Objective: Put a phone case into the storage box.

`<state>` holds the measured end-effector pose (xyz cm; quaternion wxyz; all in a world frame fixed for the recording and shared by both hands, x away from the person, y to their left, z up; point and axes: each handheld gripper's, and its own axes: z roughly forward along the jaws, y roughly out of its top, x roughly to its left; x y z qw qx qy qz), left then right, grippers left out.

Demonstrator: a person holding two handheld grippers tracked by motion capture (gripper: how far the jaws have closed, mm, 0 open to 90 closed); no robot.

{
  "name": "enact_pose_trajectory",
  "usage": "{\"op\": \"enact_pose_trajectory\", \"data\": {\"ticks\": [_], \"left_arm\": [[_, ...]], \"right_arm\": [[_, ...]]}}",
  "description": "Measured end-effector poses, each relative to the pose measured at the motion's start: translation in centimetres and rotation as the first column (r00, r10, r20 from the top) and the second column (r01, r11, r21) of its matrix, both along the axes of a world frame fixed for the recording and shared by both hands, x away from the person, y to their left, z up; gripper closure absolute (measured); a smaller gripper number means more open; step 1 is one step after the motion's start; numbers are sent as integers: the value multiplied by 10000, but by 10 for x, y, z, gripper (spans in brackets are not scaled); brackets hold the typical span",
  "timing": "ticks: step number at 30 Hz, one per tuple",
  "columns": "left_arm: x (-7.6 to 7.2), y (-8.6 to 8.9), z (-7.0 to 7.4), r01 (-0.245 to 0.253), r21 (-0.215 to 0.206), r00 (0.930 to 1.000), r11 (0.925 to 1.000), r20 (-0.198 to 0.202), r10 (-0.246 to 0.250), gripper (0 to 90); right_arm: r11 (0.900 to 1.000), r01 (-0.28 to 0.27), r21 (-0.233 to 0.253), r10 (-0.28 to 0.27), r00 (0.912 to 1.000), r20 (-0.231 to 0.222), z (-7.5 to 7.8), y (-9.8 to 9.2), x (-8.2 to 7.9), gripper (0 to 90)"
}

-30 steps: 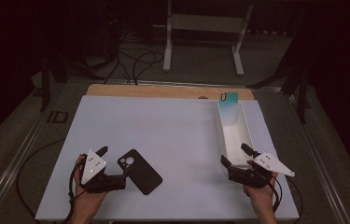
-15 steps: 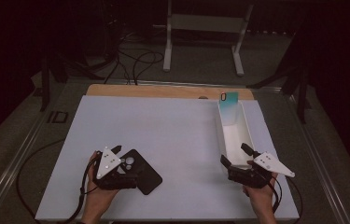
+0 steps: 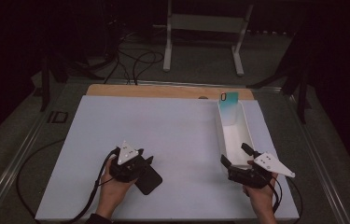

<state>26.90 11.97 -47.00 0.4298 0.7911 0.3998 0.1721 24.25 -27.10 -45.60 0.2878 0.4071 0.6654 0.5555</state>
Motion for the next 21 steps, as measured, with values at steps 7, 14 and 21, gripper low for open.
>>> {"op": "enact_pose_trajectory", "data": {"ticks": [7,14,21], "left_arm": [[9,-22,-14,878,-11,9916,9961,-950,-875,814],[11,-36,-24,1222,192,9859,9923,-1173,-1192,891],[9,-49,-37,1593,633,9765,9852,-1567,-1478,891]], "right_arm": [[10000,-3,59,3,10000,11,1,-1,0,91],[10000,9,37,-9,10000,35,1,-1,-1,91],[10000,-13,13,13,10000,40,1,0,-1,91]]}}
